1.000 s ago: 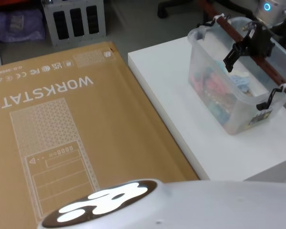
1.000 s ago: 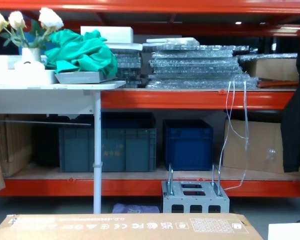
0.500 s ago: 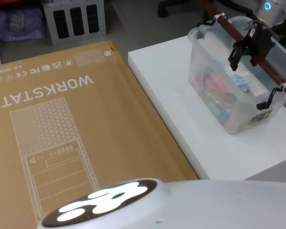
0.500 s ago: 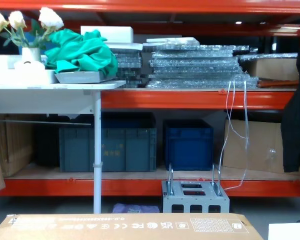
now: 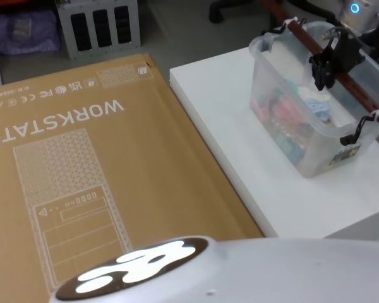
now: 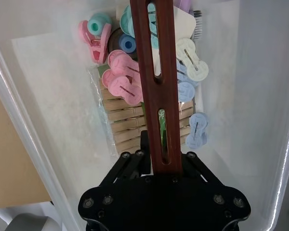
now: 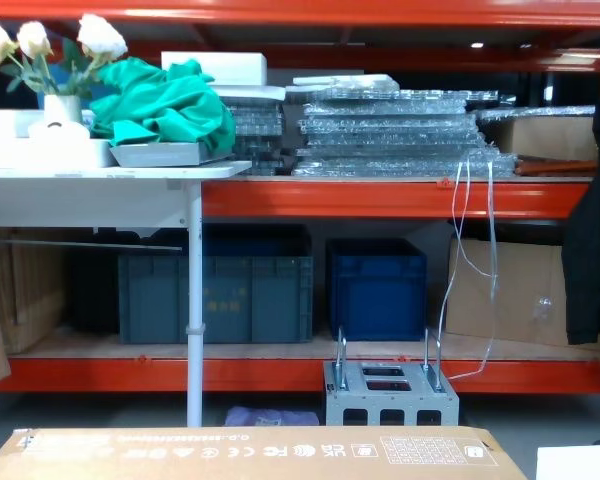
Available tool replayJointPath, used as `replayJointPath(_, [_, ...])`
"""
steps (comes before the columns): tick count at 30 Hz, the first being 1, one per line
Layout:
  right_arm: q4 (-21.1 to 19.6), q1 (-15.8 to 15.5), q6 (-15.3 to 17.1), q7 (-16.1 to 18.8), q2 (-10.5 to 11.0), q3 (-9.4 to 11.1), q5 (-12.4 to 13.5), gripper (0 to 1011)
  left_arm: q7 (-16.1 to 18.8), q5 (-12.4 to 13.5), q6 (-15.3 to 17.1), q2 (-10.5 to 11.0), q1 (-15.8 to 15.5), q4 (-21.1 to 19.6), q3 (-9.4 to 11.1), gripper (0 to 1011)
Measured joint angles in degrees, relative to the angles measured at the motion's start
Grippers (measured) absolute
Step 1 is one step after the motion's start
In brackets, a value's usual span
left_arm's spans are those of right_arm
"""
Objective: Use one hand to grasp the basket and place it at the designated location.
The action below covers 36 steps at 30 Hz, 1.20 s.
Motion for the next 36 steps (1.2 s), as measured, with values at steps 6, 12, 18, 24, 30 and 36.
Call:
replayJointPath(6, [0.0,0.0,0.0,0.0,0.0,0.0,-0.2,57,0.0,0.0,0.0,0.0,0.0,0.0,0.0,0])
replayJointPath(12, [0.0,0.0,0.0,0.0,0.0,0.0,-0.2,18,0.0,0.0,0.0,0.0,0.0,0.0,0.0,0])
replayJointPath(18, [-0.4,-0.2,0.1,0.2,-0.1,0.6,-1.3,2,0.0,0.0,0.0,0.0,0.0,0.0,0.0,0])
replayJointPath(24, [-1.6,0.7,0.5,1.9,-0.2,1.3,-3.1,0,0.0,0.0,0.0,0.0,0.0,0.0,0.0,0])
replayJointPath(30, [-3.9,2.2,0.7,3.4,0.4,2.7,-4.6,0,0.0,0.0,0.0,0.0,0.0,0.0,0.0,0])
replayJointPath(36, [-6.0,3.4,1.0,4.6,0.8,4.1,-5.9,0,0.0,0.0,0.0,0.0,0.0,0.0,0.0,0])
